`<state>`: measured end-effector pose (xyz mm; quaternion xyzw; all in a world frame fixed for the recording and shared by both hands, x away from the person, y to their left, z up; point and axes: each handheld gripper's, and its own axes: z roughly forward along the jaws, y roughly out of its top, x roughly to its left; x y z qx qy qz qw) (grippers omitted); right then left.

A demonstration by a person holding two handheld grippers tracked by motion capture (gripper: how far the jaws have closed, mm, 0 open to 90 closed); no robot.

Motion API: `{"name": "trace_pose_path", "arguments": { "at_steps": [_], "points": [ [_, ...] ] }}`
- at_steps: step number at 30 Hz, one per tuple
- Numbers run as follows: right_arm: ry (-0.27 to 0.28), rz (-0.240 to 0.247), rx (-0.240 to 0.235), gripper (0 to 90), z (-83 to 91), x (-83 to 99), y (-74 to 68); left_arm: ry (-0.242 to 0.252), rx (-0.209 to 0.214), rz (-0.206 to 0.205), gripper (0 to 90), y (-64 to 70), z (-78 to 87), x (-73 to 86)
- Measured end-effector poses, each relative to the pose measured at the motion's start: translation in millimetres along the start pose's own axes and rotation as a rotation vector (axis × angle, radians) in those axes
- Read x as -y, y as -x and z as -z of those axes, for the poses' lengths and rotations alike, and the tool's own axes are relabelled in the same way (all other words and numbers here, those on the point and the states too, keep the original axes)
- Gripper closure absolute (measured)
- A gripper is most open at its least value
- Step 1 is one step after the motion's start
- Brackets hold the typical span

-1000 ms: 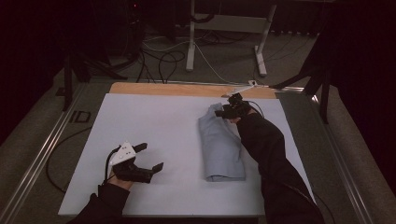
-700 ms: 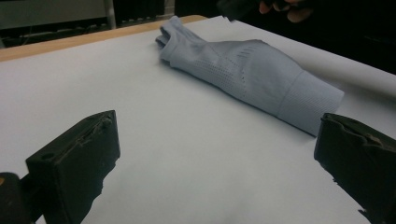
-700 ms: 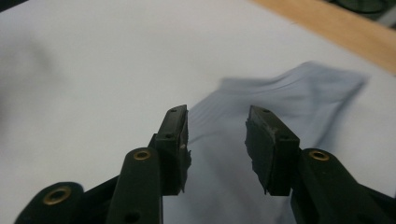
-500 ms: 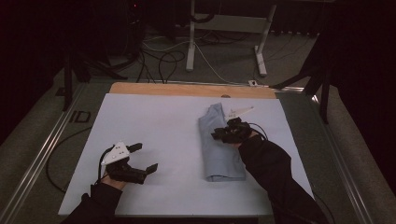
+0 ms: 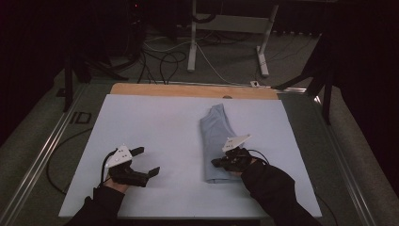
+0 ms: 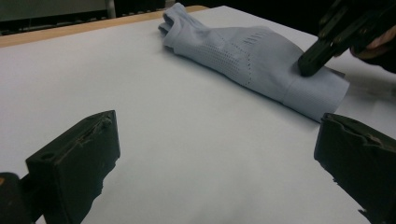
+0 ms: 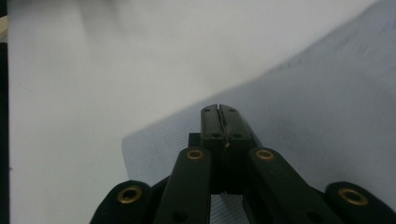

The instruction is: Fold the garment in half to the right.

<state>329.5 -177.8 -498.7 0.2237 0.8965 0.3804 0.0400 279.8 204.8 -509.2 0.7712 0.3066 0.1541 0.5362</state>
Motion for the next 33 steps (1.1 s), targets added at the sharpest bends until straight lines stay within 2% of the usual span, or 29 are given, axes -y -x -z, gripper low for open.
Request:
{"name": "trace_pose_path", "arguments": {
  "at_steps": [4, 5, 8, 11, 12, 14, 16, 23, 25, 28, 33],
  "points": [
    [-0.003, -0.015, -0.018, 90.0, -7.3, 9.2, -0.4, 0.003, -0.002, 0.007, 1.0, -0.8, 0.1, 0.6],
    [-0.025, 0.015, -0.012, 90.0, -13.6, 14.2, -3.9, 0.005, -0.003, 0.008, 1.0, -1.5, 0.0, 0.8],
    [-0.02, -0.007, -0.035, 90.0, -18.5, 18.8, -7.5, 0.005, -0.004, 0.014, 1.0, -1.8, 0.1, 1.0],
    [-0.023, 0.024, -0.06, 90.0, -24.4, 21.7, -16.7, 0.011, -0.006, 0.01, 1.0, -1.2, 0.7, 0.8],
    [-0.026, 0.017, -0.059, 90.0, -25.5, 21.7, -19.7, 0.012, -0.007, 0.011, 1.0, -1.4, 1.1, 0.7],
    [-0.027, 0.022, -0.054, 90.0, -25.1, 22.2, -20.4, 0.013, -0.008, 0.007, 1.0, -1.4, 1.8, 0.9],
    [-0.022, 0.006, -0.067, 90.0, -24.3, 24.0, -21.7, 0.013, -0.008, 0.004, 1.0, -1.5, 2.1, 1.1],
    [-0.022, 0.028, -0.078, 90.0, -23.4, 26.1, -27.2, 0.015, -0.009, 0.007, 1.0, -2.2, 2.3, 0.9],
    [-0.027, 0.01, -0.083, 90.0, -22.4, 24.6, -26.8, 0.012, -0.008, -0.001, 1.0, -1.9, 2.6, 1.1],
    [-0.01, 0.019, -0.081, 90.0, -20.1, 22.9, -24.8, 0.009, -0.007, -0.002, 1.0, -2.1, 2.5, 1.2],
    [0.089, 0.016, -0.069, 90.0, -1.7, 10.9, -20.3, 0.006, -0.001, -0.003, 1.0, -1.4, 2.5, 0.8]
  ]
}}
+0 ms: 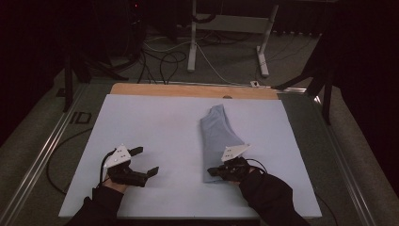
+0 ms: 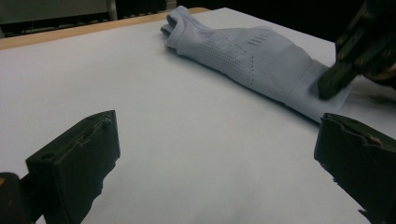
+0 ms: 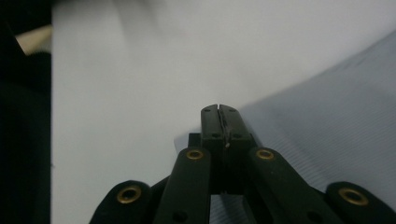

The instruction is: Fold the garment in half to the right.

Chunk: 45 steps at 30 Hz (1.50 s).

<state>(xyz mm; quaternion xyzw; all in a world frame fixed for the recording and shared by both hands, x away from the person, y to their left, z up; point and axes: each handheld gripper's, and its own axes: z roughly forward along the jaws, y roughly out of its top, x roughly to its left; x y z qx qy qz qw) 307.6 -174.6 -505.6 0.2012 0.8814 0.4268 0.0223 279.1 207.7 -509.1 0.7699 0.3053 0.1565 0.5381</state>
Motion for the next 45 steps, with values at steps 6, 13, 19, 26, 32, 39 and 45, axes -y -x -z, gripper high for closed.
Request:
{"name": "trace_pose_path", "arguments": {
  "at_steps": [6, 13, 19, 26, 32, 39, 45],
  "points": [
    [0.058, -0.01, 0.044, 72.6, 14.9, -7.1, 6.6, 0.0, 0.004, -0.009, 1.0, -0.1, 1.5, -0.9],
    [0.105, -0.044, 0.046, 33.1, 23.2, -15.6, 12.9, 0.005, 0.004, -0.007, 1.0, -3.3, 6.1, -2.2],
    [0.147, -0.047, 0.034, 12.2, 31.3, -21.2, 14.6, 0.002, 0.011, -0.01, 1.0, -5.7, 9.6, -2.4],
    [0.183, -0.055, 0.073, 9.6, 42.8, -17.6, 19.5, -0.001, 0.025, -0.019, 1.0, -6.6, 13.5, -2.6],
    [0.184, -0.062, 0.099, 9.6, 53.4, -9.1, 24.1, -0.003, 0.025, -0.016, 1.0, -7.9, 16.8, -1.8],
    [0.171, -0.074, 0.119, 9.6, 62.2, 10.8, 29.0, -0.007, 0.019, -0.015, 1.0, -9.6, 20.1, -0.4],
    [0.195, -0.111, 0.125, 9.7, 68.8, 35.7, 29.0, -0.006, 0.006, -0.004, 1.0, -13.3, 26.7, 3.3]
  ]
}}
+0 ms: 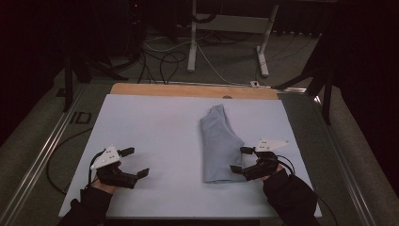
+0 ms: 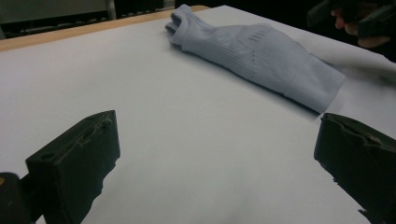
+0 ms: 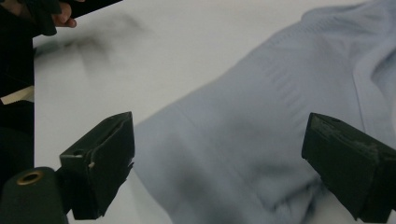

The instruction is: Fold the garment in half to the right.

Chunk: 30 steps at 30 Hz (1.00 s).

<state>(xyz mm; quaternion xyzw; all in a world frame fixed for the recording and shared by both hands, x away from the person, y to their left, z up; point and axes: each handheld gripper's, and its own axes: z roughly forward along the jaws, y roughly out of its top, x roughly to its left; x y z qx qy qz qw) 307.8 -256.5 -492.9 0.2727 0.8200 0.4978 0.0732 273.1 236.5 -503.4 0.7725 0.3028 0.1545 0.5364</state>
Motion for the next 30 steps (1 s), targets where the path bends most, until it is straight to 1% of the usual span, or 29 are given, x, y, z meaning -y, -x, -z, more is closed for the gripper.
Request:
{"name": "trace_pose_path", "arguments": {
  "at_steps": [1, 2, 5, 6, 7, 9, 10, 11, 12, 13, 14, 16, 17, 18, 21, 22, 23, 24, 25, 27, 30],
  "points": [
    [0.0, 0.0, 0.0, 9.7, 0.0, 0.0, 0.0, 0.001, -0.003, 0.001, 1.0, -0.3, 1.3, 0.6],
    [-0.002, -0.004, 0.014, 9.7, 4.0, 7.1, 1.1, 0.0, -0.006, 0.001, 1.0, -1.1, 2.4, 1.2],
    [0.001, -0.015, 0.041, 9.6, 10.8, 17.0, 3.8, -0.004, -0.017, 0.008, 1.0, -3.6, 5.3, 3.5],
    [0.001, -0.015, 0.041, 9.6, 10.8, 17.0, 3.8, -0.005, -0.02, 0.009, 1.0, -4.3, 6.2, 4.5],
    [0.001, -0.023, 0.065, 9.6, 15.6, 23.4, 5.0, -0.014, -0.025, 0.008, 1.0, -6.1, 7.9, 6.6],
    [-0.002, -0.03, 0.073, 9.6, 17.8, 26.8, 5.9, -0.021, -0.032, 0.009, 1.0, -7.1, 8.5, 7.7],
    [-0.007, -0.042, 0.097, 9.6, 21.7, 33.9, 6.9, -0.027, -0.038, 0.015, 1.0, -9.2, 9.8, 10.2],
    [-0.007, -0.046, 0.105, 9.6, 23.4, 36.6, 7.3, -0.027, -0.038, 0.015, 1.0, -9.2, 9.8, 10.2],
    [-0.007, -0.046, 0.105, 9.6, 23.4, 36.6, 7.3, -0.033, -0.039, 0.014, 1.0, -9.9, 10.4, 11.1],
    [-0.012, -0.048, 0.131, 9.6, 26.8, 41.9, 8.2, -0.041, -0.047, 0.017, 1.0, -11.0, 11.7, 12.8],
    [-0.02, -0.049, 0.147, 9.6, 28.3, 44.1, 8.0, -0.045, -0.051, 0.017, 1.0, -11.8, 12.4, 13.7],
    [-0.018, -0.052, 0.16, 9.6, 31.9, 48.0, 8.6, -0.051, -0.054, 0.019, 1.0, -12.6, 13.2, 14.6],
    [-0.022, -0.049, 0.18, 9.6, 33.9, 49.4, 8.6, -0.054, -0.058, 0.02, 1.0, -13.3, 14.0, 15.6],
    [-0.022, -0.046, 0.196, 9.6, 36.0, 50.7, 9.3, -0.063, -0.073, 0.024, 1.0, -15.4, 15.8, 17.4],
    [-0.015, -0.061, 0.228, 9.6, 40.1, 53.7, 10.2, -0.061, -0.085, 0.026, 1.0, -16.2, 17.8, 18.6],
    [-0.015, -0.061, 0.228, 9.6, 40.1, 53.7, 10.2, -0.063, -0.094, 0.025, 1.0, -16.3, 18.4, 18.8],
    [-0.018, -0.049, 0.242, 9.6, 40.8, 54.5, 10.7, -0.065, -0.104, 0.024, 1.0, -16.4, 19.0, 19.0],
    [-0.023, -0.05, 0.267, 9.7, 41.7, 55.9, 10.6, -0.065, -0.11, 0.024, 1.0, -16.6, 19.5, 19.2],
    [-0.025, -0.052, 0.274, 9.7, 41.7, 56.6, 11.0, -0.062, -0.113, 0.027, 1.0, -16.5, 19.8, 19.5],
    [-0.021, -0.055, 0.271, 9.7, 41.1, 56.9, 11.9, -0.056, -0.119, 0.025, 1.0, -16.5, 20.3, 19.5],
    [-0.017, -0.045, 0.269, 9.9, 39.8, 56.3, 12.2, -0.054, -0.125, 0.024, 1.0, -17.0, 20.7, 19.7]
  ]
}}
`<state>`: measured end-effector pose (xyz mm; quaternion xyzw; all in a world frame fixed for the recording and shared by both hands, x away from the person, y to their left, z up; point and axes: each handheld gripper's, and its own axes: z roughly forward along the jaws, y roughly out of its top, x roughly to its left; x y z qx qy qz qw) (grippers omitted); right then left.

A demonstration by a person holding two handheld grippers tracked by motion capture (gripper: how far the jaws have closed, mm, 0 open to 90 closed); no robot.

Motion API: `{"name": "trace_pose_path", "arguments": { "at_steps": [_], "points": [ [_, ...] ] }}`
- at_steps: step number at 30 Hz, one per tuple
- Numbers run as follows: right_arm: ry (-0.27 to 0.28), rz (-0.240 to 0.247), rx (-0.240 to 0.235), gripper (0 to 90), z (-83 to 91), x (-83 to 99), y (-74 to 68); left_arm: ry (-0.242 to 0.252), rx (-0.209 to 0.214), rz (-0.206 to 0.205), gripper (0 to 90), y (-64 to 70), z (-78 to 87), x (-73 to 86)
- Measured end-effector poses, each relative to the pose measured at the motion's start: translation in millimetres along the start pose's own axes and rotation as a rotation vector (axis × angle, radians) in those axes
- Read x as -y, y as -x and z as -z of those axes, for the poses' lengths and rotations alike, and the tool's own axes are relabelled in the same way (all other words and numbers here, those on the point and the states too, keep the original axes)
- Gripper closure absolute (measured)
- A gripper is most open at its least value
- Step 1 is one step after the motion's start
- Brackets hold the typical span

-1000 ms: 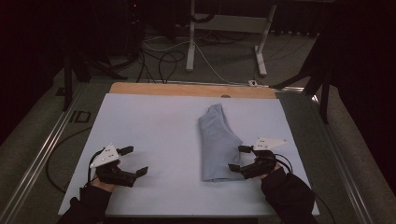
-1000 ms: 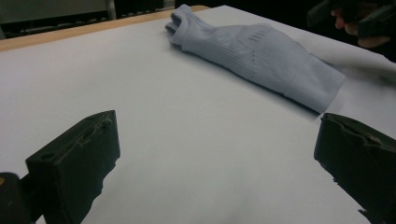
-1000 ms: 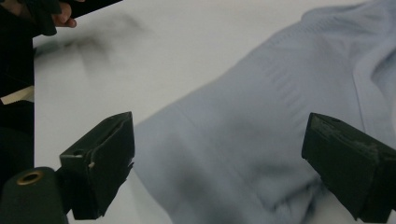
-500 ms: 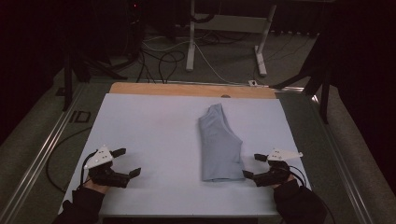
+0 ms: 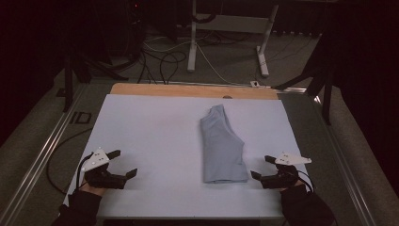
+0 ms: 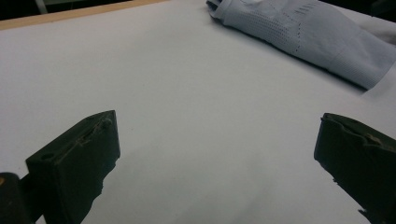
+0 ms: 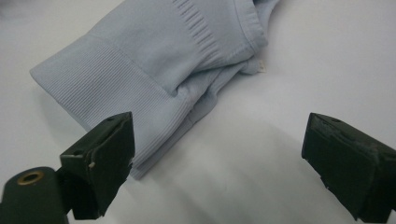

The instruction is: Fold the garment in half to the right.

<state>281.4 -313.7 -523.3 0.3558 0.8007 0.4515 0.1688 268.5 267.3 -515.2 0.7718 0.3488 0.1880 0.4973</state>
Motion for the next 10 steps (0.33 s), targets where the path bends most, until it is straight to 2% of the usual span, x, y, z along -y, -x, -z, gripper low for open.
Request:
{"name": "trace_pose_path", "arguments": {
  "at_steps": [10],
  "points": [
    [-0.003, -0.004, -0.013, 9.9, -1.9, 0.5, -1.3, 0.017, 0.008, -0.002, 1.0, 1.4, 0.0, -0.5]
  ]
}}
